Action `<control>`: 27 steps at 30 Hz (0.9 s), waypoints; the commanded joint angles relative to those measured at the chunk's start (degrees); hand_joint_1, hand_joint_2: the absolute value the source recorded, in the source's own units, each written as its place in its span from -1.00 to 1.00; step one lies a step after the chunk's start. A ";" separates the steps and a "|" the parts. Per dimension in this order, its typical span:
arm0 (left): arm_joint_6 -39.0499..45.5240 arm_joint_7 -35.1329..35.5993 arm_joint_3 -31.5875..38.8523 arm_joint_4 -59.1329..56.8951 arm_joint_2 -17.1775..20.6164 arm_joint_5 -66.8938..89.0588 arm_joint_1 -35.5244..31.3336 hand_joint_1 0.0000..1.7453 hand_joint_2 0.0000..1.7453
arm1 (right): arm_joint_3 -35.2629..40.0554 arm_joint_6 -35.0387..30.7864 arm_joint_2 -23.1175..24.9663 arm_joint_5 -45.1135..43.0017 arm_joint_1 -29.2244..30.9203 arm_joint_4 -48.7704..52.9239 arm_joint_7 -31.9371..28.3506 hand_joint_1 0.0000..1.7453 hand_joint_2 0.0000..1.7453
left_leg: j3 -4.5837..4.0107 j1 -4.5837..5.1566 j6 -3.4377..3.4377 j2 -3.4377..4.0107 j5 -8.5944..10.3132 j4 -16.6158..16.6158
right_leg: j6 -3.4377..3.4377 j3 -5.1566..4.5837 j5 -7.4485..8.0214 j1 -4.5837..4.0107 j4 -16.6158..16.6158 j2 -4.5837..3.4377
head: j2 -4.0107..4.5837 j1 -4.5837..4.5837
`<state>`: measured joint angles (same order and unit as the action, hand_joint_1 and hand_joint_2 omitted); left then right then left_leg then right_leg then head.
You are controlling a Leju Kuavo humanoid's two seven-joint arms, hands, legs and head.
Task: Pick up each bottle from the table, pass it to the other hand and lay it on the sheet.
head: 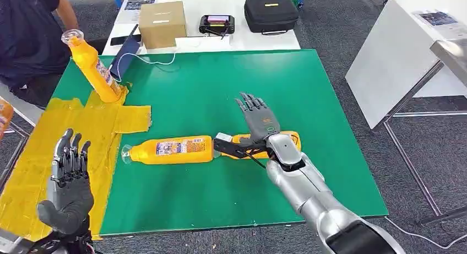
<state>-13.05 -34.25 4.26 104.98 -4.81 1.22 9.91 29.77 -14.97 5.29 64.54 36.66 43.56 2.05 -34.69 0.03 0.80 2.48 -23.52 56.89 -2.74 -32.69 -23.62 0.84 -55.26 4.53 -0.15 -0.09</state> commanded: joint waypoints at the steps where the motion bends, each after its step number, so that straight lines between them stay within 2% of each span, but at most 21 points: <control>1: -0.06 0.33 0.30 -1.03 -0.64 0.04 -1.11 -1.00 -1.00 | 1.77 0.22 -0.17 -0.08 3.37 -4.35 -0.20 -1.00 1.00 | 0.06 -0.04 -0.04 -0.10 -0.04 0.02 | 0.07 0.05 -0.04 0.00 -0.01 -0.25 | 0.00 -0.02; 7: -0.06 0.33 0.30 -1.03 -0.64 0.04 -1.11 -1.00 -1.00 | 1.77 0.22 -0.17 -0.08 3.37 -4.35 -0.20 -1.00 1.00 | 0.14 -0.08 -0.08 -0.18 -0.12 0.10 | 0.14 0.13 -0.10 -0.01 -0.08 -0.49 | 0.00 0.00; 17: -0.06 0.33 0.30 -1.03 -0.64 0.04 -1.11 -1.00 -1.00 | 1.77 0.22 -0.17 -0.08 3.37 -4.35 -0.20 -1.00 1.00 | 0.04 -0.03 -0.03 -0.08 -0.02 0.01 | 0.06 0.03 -0.02 0.00 -0.01 -0.19 | 0.00 -0.02; 27: -0.06 0.33 0.30 -1.03 -0.64 0.04 -1.11 -1.00 -1.00 | 1.77 0.22 -0.17 -0.08 3.37 -4.35 -0.20 -1.00 1.00 | 0.13 -0.07 -0.06 -0.15 -0.09 0.05 | 0.11 0.12 -0.08 -0.01 -0.04 -0.38 | 0.00 0.00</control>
<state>-13.05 -34.25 4.26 104.98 -4.94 1.22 9.91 30.49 -14.97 5.31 64.52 37.03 42.82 2.05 -34.69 0.03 0.80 2.49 -23.52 56.89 -2.74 -32.69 -23.62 0.84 -55.26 4.53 -0.15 -0.09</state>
